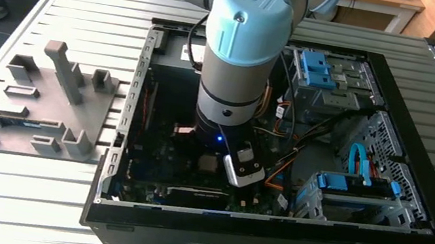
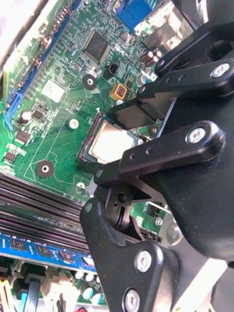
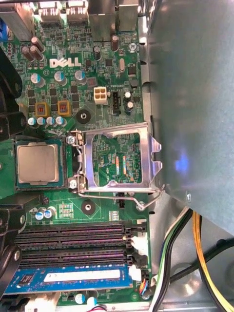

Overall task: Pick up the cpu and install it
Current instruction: 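Place the cpu into insertion slot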

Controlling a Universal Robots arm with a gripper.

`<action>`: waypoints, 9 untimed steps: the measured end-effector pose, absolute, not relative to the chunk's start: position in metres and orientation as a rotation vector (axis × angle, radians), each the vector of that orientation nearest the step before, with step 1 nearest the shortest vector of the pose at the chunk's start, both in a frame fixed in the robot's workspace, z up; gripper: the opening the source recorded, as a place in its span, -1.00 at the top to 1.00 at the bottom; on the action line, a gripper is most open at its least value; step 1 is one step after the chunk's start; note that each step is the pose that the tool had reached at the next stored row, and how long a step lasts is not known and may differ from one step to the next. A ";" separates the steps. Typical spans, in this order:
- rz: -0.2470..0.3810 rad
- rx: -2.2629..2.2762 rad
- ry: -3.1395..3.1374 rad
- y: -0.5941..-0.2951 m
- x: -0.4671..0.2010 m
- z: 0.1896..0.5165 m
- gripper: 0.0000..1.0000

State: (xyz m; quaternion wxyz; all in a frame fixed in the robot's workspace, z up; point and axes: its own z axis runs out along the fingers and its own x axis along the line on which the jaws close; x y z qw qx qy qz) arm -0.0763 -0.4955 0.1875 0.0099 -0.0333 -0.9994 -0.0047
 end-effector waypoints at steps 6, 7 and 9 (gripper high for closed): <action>-0.015 -0.103 -3.121 -0.496 -0.077 0.188 -0.09; -0.015 -0.103 -3.121 -0.496 -0.077 0.188 -0.09; -0.015 -0.103 -3.121 -0.496 -0.077 0.188 -0.09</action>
